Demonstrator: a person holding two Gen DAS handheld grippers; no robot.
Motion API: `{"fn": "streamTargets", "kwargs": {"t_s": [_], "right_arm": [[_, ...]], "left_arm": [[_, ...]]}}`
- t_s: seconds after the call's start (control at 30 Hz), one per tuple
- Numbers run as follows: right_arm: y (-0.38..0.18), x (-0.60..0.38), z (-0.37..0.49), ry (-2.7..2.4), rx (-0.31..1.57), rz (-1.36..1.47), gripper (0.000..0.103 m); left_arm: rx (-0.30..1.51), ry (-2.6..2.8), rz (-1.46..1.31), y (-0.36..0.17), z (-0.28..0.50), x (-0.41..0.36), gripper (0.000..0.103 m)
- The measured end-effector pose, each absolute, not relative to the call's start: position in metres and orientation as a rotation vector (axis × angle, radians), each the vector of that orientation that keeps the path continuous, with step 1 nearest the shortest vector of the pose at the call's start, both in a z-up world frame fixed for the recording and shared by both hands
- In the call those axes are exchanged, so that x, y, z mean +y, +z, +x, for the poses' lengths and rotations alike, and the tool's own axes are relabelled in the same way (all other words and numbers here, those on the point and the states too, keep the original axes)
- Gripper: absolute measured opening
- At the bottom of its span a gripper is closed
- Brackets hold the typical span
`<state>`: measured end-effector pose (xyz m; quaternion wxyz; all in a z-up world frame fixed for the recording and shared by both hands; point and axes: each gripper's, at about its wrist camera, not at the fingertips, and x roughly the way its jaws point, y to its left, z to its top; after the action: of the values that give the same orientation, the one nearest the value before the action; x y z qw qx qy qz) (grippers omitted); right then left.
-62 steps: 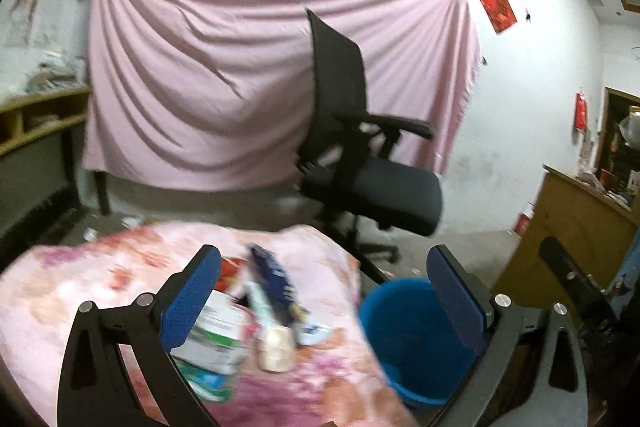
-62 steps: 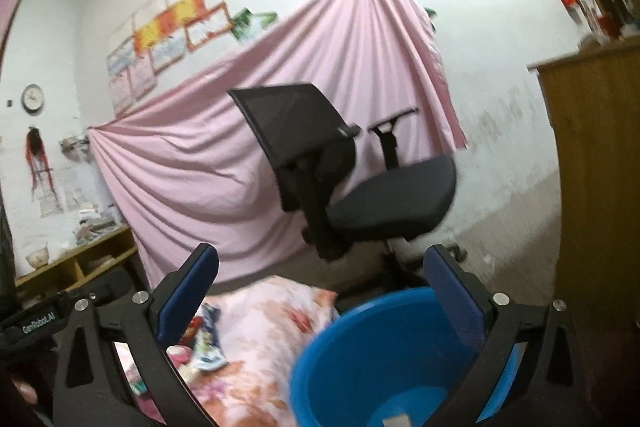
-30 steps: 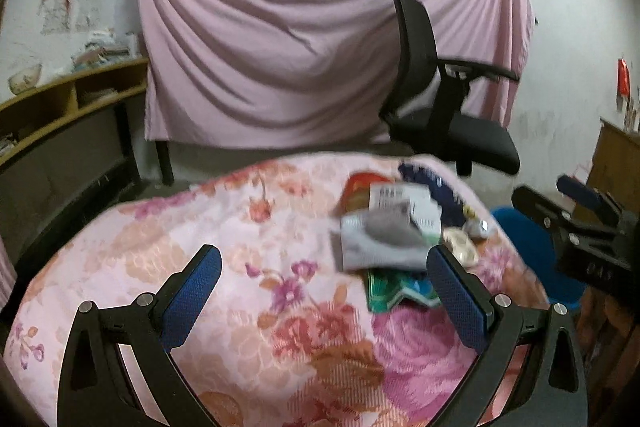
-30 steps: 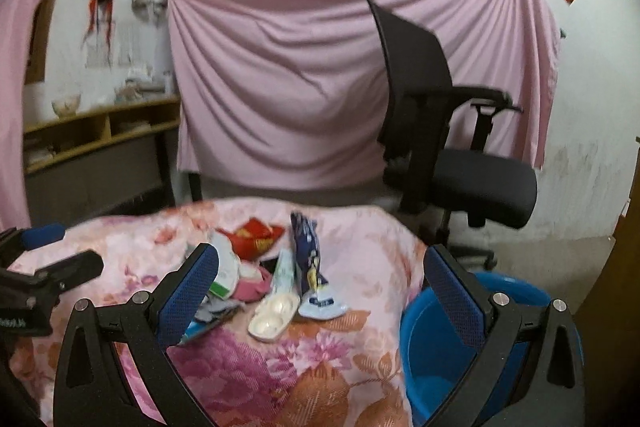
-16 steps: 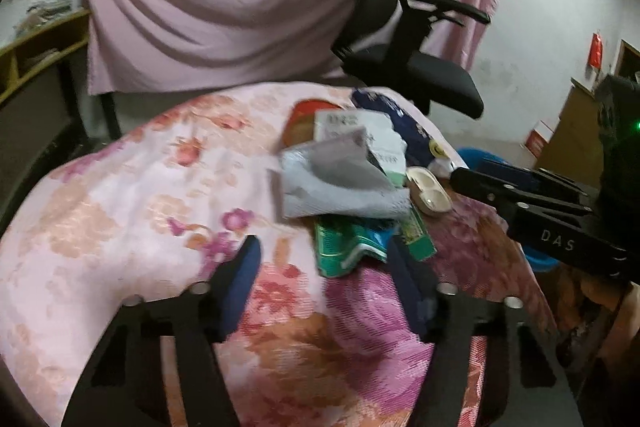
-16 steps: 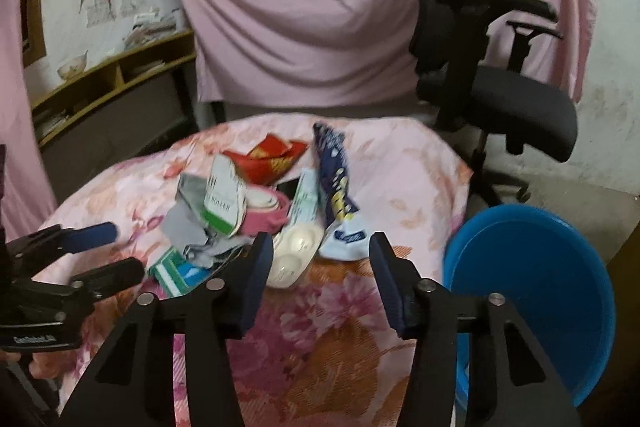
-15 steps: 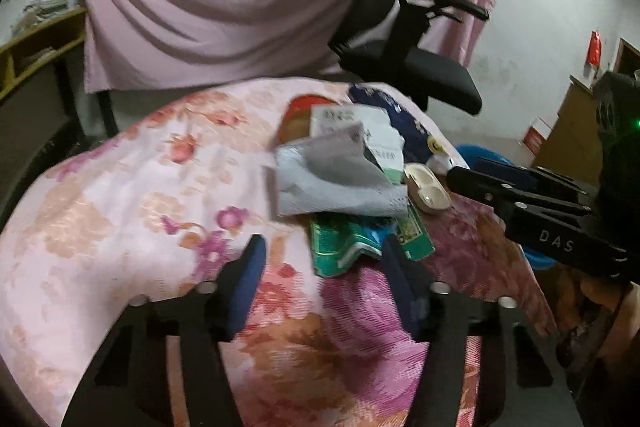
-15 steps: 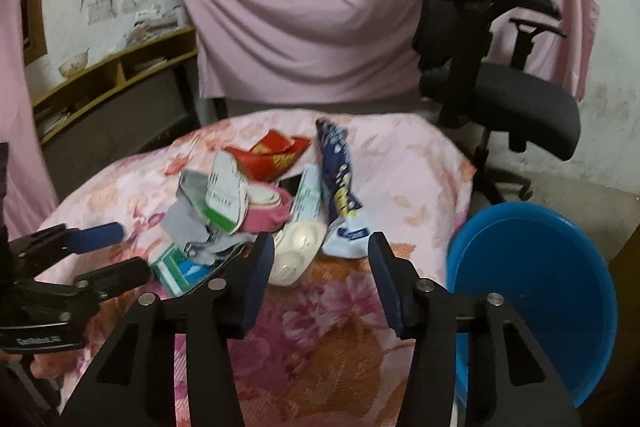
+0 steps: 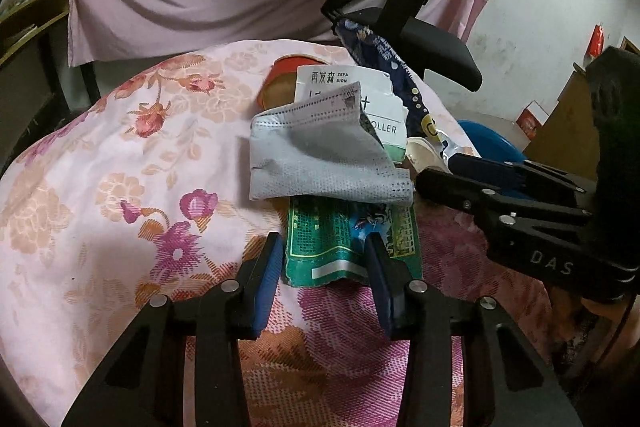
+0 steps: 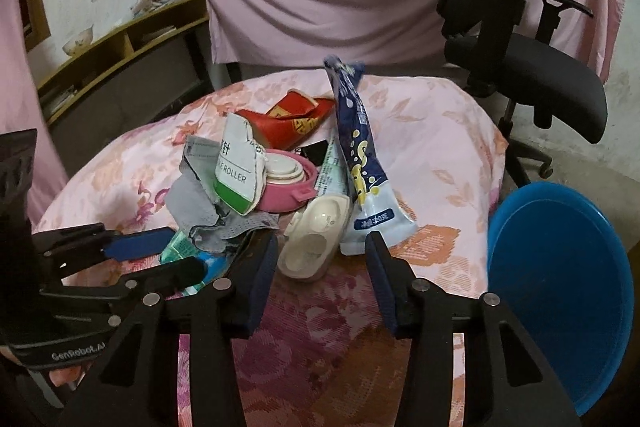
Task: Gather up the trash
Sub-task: 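Grasp the green wrapper with the left gripper while the right gripper grasps the white container, then carry the green wrapper and white container over the blue basin with both grippers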
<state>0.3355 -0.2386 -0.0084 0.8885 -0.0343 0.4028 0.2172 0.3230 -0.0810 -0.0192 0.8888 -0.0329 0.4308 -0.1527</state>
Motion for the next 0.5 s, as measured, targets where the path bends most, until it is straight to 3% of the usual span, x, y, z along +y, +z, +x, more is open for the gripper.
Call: {"fn": "streamTargets", "kwargs": {"t_s": [0.17,0.27,0.4,0.5], "right_arm": [[-0.012,-0.236,0.343,0.455,0.863,-0.054,0.044],[-0.014,-0.233,0.344,0.452,0.874,-0.066,0.043],[-0.014,-0.228,0.34,0.455,0.876,-0.109,0.029],[-0.013,-0.231,0.333,0.475,0.871,-0.101,0.029]], "left_arm": [[0.895,-0.307,-0.043,-0.02,0.319,-0.087,0.036],[0.894,-0.298,-0.026,-0.02,0.32,-0.091,0.028],[0.898,-0.298,-0.021,-0.02,0.32,-0.091,0.016],[0.896,-0.298,-0.019,-0.018,0.315,-0.09,0.011]]}}
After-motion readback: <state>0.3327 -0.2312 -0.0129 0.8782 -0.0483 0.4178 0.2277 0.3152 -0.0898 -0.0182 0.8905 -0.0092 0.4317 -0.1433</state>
